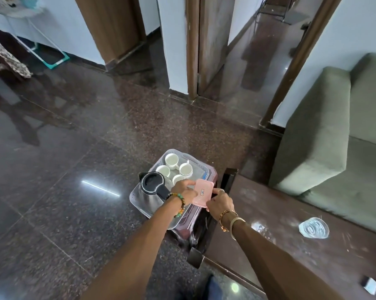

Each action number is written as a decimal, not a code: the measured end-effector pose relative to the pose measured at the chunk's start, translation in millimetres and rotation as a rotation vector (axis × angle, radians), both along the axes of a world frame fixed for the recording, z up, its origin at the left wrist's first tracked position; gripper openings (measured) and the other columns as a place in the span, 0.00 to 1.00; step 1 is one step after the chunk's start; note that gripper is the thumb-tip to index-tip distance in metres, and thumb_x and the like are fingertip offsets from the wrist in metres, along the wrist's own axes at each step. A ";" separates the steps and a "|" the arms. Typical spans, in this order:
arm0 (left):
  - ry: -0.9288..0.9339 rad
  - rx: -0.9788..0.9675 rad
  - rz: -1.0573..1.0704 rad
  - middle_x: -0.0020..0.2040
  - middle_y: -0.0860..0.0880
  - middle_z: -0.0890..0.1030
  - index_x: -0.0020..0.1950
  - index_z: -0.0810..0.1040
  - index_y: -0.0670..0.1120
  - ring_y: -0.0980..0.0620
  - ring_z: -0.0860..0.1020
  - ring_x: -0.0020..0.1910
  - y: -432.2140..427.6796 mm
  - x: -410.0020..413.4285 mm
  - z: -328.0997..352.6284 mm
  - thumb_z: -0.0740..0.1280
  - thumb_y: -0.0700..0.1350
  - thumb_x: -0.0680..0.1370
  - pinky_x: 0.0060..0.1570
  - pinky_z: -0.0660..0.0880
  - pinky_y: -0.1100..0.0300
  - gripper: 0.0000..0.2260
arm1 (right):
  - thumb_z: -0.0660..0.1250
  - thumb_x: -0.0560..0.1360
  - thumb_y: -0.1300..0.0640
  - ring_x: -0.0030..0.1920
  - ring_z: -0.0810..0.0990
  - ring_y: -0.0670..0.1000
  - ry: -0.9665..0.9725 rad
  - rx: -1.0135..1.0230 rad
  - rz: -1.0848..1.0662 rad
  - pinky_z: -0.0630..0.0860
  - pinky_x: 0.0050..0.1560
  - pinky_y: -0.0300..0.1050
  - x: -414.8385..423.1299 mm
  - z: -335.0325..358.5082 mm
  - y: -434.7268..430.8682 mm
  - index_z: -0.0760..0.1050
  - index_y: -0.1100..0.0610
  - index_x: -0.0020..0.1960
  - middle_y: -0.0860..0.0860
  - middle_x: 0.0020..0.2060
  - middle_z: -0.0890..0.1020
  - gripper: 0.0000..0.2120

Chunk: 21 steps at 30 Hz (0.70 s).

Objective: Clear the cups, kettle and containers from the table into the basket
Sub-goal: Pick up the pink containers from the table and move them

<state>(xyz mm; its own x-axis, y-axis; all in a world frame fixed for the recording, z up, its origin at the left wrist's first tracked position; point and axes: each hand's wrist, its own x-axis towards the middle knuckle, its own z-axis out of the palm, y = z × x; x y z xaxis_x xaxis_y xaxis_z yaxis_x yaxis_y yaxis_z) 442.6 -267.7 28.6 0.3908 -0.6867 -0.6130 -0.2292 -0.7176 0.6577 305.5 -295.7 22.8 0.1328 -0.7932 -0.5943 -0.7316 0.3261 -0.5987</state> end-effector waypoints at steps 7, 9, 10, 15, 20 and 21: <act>-0.020 -0.002 -0.010 0.53 0.49 0.82 0.64 0.75 0.52 0.50 0.79 0.54 -25.4 4.7 -10.1 0.69 0.38 0.71 0.55 0.78 0.57 0.22 | 0.63 0.69 0.64 0.51 0.82 0.54 -0.011 0.014 -0.021 0.74 0.44 0.40 12.8 -13.0 -26.3 0.75 0.51 0.66 0.53 0.52 0.84 0.26; -0.024 0.002 -0.038 0.51 0.50 0.82 0.64 0.75 0.52 0.51 0.78 0.53 -40.3 14.1 -15.7 0.69 0.38 0.71 0.51 0.77 0.61 0.22 | 0.62 0.69 0.64 0.50 0.81 0.54 -0.019 0.032 -0.047 0.73 0.44 0.40 20.5 -21.0 -38.0 0.74 0.51 0.67 0.53 0.53 0.83 0.27; -0.025 0.007 -0.055 0.50 0.51 0.81 0.64 0.76 0.52 0.51 0.78 0.52 -49.3 19.6 -19.8 0.69 0.38 0.71 0.49 0.76 0.63 0.22 | 0.62 0.70 0.64 0.49 0.80 0.53 -0.020 0.039 -0.060 0.72 0.44 0.39 25.6 -26.2 -45.0 0.74 0.52 0.67 0.54 0.54 0.83 0.27; -0.036 0.046 -0.168 0.54 0.47 0.83 0.65 0.76 0.50 0.48 0.79 0.55 -90.5 45.5 -51.8 0.69 0.38 0.71 0.55 0.76 0.58 0.23 | 0.63 0.71 0.64 0.49 0.80 0.54 -0.015 0.074 -0.133 0.74 0.45 0.40 50.4 -60.9 -76.4 0.73 0.53 0.68 0.54 0.56 0.82 0.25; -0.043 0.094 -0.241 0.58 0.46 0.81 0.67 0.74 0.51 0.48 0.78 0.57 -125.4 63.6 -92.8 0.68 0.39 0.73 0.56 0.75 0.59 0.23 | 0.63 0.71 0.64 0.44 0.77 0.51 0.027 0.118 -0.210 0.71 0.42 0.38 74.8 -104.1 -104.7 0.74 0.52 0.68 0.54 0.55 0.82 0.25; -0.049 0.102 -0.263 0.58 0.46 0.81 0.67 0.74 0.51 0.48 0.78 0.57 -131.5 66.3 -100.7 0.68 0.39 0.73 0.57 0.76 0.57 0.23 | 0.62 0.72 0.64 0.44 0.77 0.52 0.043 0.125 -0.221 0.70 0.42 0.38 79.0 -110.7 -109.4 0.73 0.52 0.68 0.54 0.55 0.82 0.25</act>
<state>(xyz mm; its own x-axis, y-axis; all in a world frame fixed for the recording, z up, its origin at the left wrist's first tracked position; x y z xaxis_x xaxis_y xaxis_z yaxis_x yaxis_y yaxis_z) 509.0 -399.2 -72.1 0.2386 -0.7041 -0.6688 -0.4459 -0.6912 0.5687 384.5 -405.0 -87.9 -0.0633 -0.7199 -0.6912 -0.6584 0.5506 -0.5131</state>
